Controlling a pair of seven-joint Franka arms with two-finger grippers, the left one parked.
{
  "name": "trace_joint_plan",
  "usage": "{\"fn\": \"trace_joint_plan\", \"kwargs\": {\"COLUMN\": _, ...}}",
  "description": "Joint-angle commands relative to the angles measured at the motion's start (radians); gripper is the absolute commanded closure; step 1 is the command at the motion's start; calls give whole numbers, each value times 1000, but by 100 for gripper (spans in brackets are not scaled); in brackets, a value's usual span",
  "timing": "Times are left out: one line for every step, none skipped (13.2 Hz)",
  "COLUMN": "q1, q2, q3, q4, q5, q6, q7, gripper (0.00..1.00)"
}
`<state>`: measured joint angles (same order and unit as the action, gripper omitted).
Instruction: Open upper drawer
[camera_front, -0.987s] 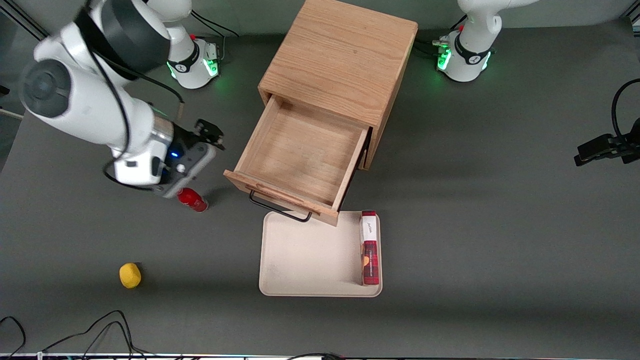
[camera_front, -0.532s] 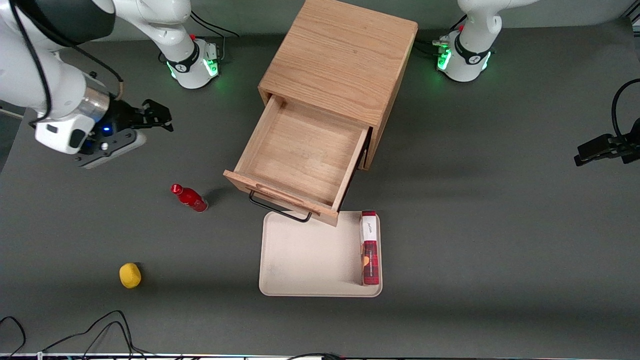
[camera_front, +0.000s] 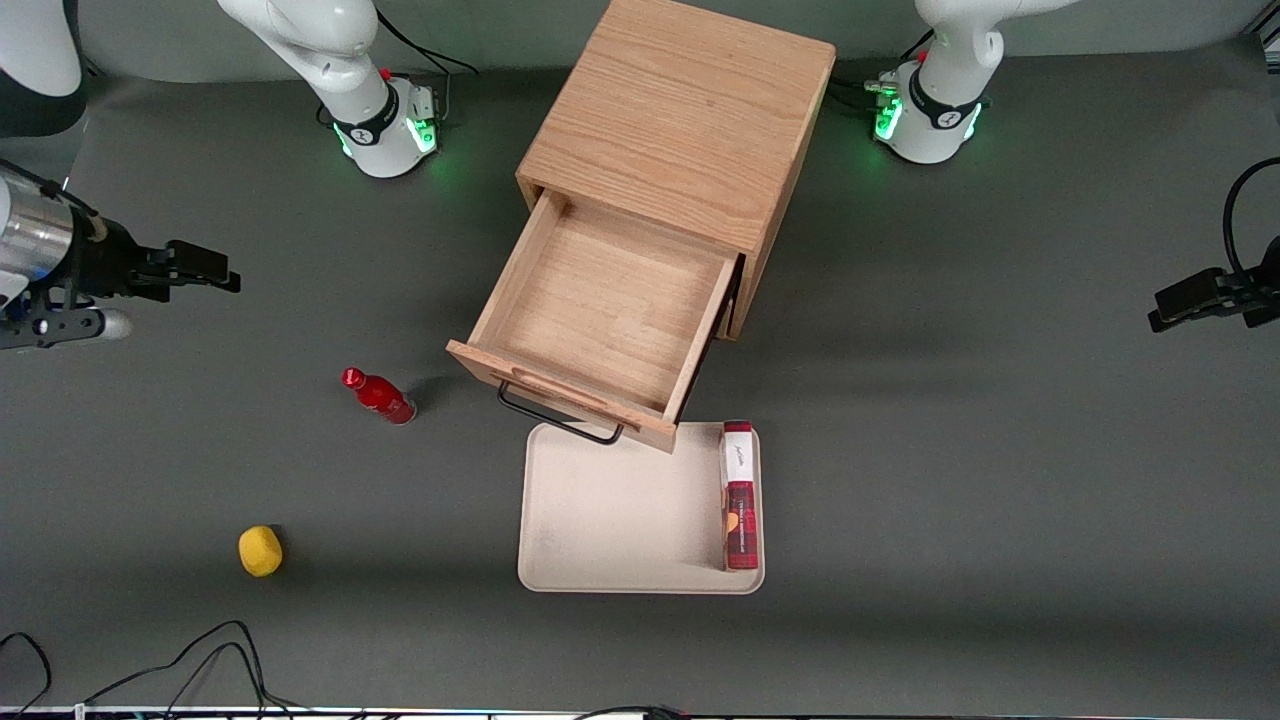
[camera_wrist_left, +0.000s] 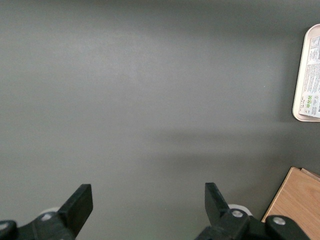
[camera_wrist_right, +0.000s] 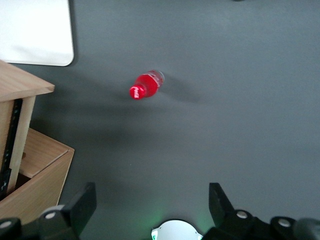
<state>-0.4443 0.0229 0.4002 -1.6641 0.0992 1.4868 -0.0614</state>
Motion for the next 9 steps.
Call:
{"fn": "trace_joint_plan", "kwargs": {"q1": -39, "q2": 1, "q3": 11, "q4": 0, "q5": -10, "q6": -29, "q7": 32, "gripper": 0}}
{"fn": "trace_joint_plan", "kwargs": {"q1": -54, "q2": 8, "q3": 5, "q4": 6, "q5": -9, "q6": -54, "q7": 40, "gripper": 0}}
{"fn": "trace_joint_plan", "kwargs": {"q1": -83, "q2": 8, "q3": 2, "q4": 12, "q5": -6, "q6": -71, "q7": 41, "gripper": 0}}
{"fn": "trace_joint_plan", "kwargs": {"q1": -96, "q2": 8, "q3": 0, "q4": 23, "q5": -6, "q6": -82, "q7": 38, "gripper": 0}}
{"fn": "trace_joint_plan", "kwargs": {"q1": -108, "q2": 8, "q3": -1, "q4": 30, "q5": -6, "q6": -92, "q7": 28, "gripper": 0}}
{"fn": "trace_joint_plan", "kwargs": {"q1": -119, "q2": 8, "q3": -1, "q4": 41, "q5": -10, "q6": -100, "q7": 29, "gripper": 0}}
{"fn": "trace_joint_plan", "kwargs": {"q1": -120, "q2": 5, "q3": -1, "q4": 47, "q5": -19, "q6": -102, "q7": 31, "gripper": 0}}
{"fn": "trace_joint_plan", "kwargs": {"q1": -119, "q2": -3, "q3": 0, "q4": 46, "q5": -50, "q6": -103, "q7": 28, "gripper": 0}}
{"fn": "trace_joint_plan", "kwargs": {"q1": -117, "q2": -8, "q3": 6, "q4": 46, "q5": -73, "q6": -120, "q7": 25, "gripper": 0}}
